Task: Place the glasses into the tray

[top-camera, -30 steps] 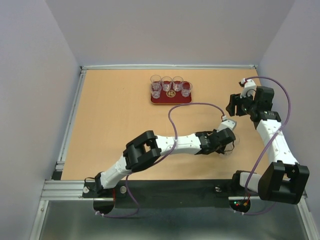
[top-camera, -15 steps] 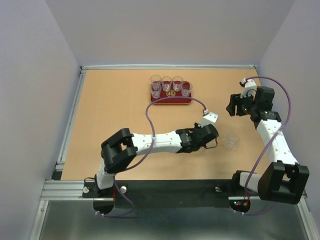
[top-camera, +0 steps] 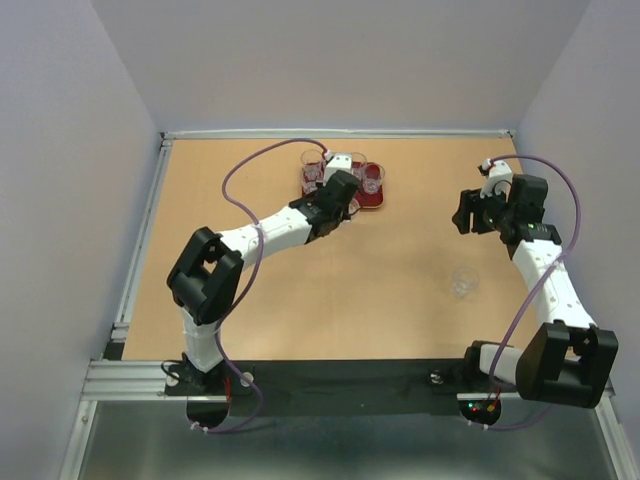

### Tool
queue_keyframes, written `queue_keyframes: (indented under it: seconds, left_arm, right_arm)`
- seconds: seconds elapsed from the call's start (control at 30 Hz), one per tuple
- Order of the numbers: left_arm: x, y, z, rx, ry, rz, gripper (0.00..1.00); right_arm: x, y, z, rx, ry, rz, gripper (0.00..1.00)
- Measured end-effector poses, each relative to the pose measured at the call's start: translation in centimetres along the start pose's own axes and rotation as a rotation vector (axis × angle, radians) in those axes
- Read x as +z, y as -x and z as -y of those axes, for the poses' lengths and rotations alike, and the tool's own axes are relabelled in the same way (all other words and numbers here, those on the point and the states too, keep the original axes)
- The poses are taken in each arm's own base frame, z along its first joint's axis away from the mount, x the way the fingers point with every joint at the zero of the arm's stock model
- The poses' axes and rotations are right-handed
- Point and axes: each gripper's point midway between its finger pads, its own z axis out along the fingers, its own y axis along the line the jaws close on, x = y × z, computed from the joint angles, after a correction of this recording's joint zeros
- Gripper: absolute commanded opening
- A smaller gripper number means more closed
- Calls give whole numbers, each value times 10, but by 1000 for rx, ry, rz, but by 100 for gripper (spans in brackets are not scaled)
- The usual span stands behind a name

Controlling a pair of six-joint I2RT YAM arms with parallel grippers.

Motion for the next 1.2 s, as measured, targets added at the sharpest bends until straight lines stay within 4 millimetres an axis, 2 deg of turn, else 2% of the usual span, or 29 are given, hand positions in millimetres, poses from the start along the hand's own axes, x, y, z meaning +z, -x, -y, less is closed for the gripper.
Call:
queue_keyframes:
  seconds: [0.07,0.17,0.37,0.53,0.7,0.83,1.2]
  left_arm:
    - [12,21,-5,-14,12,34,0]
    - [27,40,-11,-14,29,60,0]
    - [66,59,-28,11,83,68,0]
    - [87,60,-42,40,118,49,0]
    - [98,62,-43,64,127,39,0]
    - [103,63,-40,71,123,39,0]
    - [114,46,-41,100,129,-7,1]
  right_arm:
    - [0,0,0,2,0,0,66]
    - [1,0,0,2,-1,3,66]
    - [1,0,0,3,0,3,66]
    - [1,0,0,5,0,3,66]
    - [1,0,0,5,0,3,66]
    - [1,1,0,5,0,3,66]
    - [1,1,0,5,0,3,66]
